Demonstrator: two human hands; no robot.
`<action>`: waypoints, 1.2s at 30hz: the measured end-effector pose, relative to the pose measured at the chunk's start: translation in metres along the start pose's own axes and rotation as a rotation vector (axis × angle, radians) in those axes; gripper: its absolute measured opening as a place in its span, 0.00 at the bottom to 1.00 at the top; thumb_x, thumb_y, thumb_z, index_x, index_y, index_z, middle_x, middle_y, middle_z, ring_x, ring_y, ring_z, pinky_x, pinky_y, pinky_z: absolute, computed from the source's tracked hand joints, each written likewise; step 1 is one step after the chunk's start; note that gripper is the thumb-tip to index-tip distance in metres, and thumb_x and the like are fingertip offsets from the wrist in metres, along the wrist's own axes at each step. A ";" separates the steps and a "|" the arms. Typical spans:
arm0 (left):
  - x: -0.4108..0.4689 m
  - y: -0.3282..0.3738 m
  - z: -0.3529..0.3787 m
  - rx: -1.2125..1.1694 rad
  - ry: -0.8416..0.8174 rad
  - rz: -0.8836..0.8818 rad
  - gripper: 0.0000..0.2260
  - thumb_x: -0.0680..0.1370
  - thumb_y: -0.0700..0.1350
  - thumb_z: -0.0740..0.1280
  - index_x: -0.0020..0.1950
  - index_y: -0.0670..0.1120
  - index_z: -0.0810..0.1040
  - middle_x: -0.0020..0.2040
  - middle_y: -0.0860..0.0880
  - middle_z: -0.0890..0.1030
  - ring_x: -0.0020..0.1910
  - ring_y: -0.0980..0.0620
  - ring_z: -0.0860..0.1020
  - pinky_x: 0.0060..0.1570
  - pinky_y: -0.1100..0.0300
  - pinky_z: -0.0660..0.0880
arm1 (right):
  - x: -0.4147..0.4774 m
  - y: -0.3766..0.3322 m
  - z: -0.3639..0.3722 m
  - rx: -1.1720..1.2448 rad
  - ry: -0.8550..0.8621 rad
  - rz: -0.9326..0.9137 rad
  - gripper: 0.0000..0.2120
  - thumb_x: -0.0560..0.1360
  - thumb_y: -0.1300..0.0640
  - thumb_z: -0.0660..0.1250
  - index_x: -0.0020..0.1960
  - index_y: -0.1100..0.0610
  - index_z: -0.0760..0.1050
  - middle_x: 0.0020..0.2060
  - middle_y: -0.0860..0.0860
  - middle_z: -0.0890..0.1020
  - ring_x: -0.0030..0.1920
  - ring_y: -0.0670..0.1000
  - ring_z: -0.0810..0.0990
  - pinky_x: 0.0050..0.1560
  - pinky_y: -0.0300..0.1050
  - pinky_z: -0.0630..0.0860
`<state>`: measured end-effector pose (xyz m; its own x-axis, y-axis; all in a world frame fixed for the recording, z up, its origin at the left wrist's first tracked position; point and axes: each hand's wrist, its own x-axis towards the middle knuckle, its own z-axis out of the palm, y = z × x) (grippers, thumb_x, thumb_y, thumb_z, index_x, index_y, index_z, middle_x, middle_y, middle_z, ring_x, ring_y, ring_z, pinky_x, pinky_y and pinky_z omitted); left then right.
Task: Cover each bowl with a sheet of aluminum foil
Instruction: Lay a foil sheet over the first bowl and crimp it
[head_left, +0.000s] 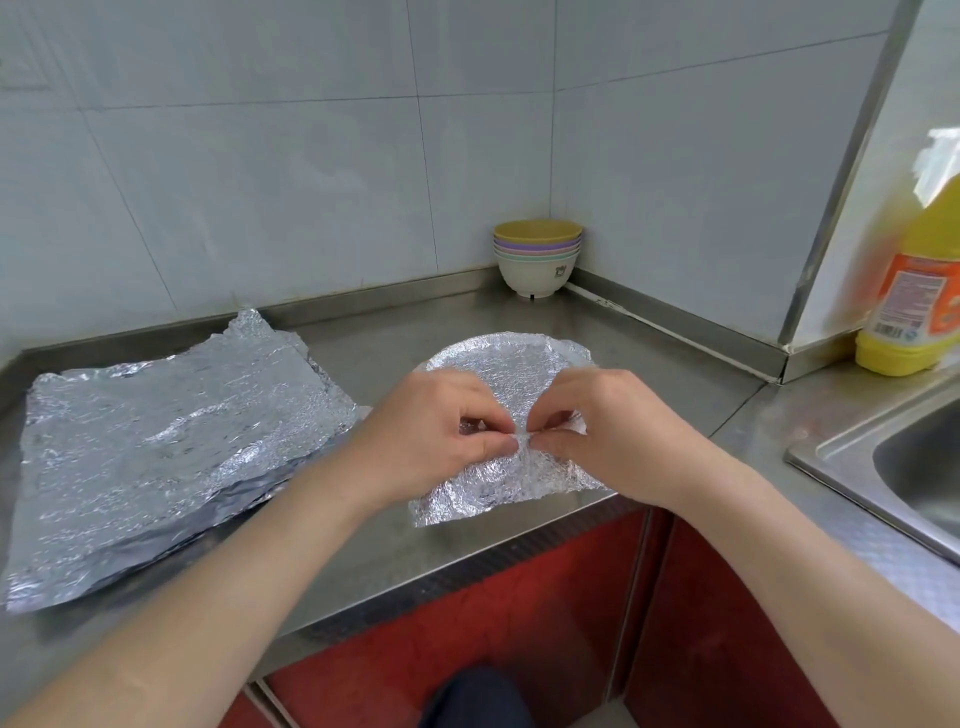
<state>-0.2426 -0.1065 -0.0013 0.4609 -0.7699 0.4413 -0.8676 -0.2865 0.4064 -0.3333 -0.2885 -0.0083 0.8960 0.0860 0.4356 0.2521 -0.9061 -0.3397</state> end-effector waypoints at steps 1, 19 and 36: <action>0.000 -0.002 0.002 0.042 0.008 0.038 0.05 0.72 0.49 0.74 0.44 0.49 0.86 0.41 0.55 0.82 0.43 0.57 0.78 0.46 0.55 0.75 | 0.001 0.001 0.002 -0.026 0.005 -0.017 0.02 0.71 0.58 0.74 0.44 0.55 0.83 0.39 0.48 0.80 0.42 0.48 0.76 0.47 0.49 0.74; 0.000 0.010 0.004 0.052 0.135 -0.078 0.09 0.73 0.52 0.73 0.50 0.50 0.85 0.49 0.55 0.81 0.51 0.57 0.75 0.53 0.59 0.71 | -0.005 0.014 -0.014 0.105 0.023 0.077 0.07 0.73 0.52 0.73 0.50 0.49 0.84 0.44 0.42 0.82 0.45 0.40 0.78 0.44 0.28 0.68; -0.001 -0.010 0.021 0.327 0.154 0.286 0.14 0.76 0.51 0.64 0.40 0.44 0.83 0.36 0.50 0.78 0.37 0.49 0.76 0.36 0.54 0.76 | -0.002 0.020 0.003 -0.117 0.118 -0.131 0.04 0.68 0.62 0.72 0.42 0.55 0.83 0.37 0.46 0.81 0.43 0.44 0.73 0.41 0.42 0.72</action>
<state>-0.2380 -0.1142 -0.0226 0.1958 -0.7578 0.6224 -0.9659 -0.2588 -0.0112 -0.3289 -0.3056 -0.0189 0.8077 0.1632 0.5665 0.3131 -0.9330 -0.1776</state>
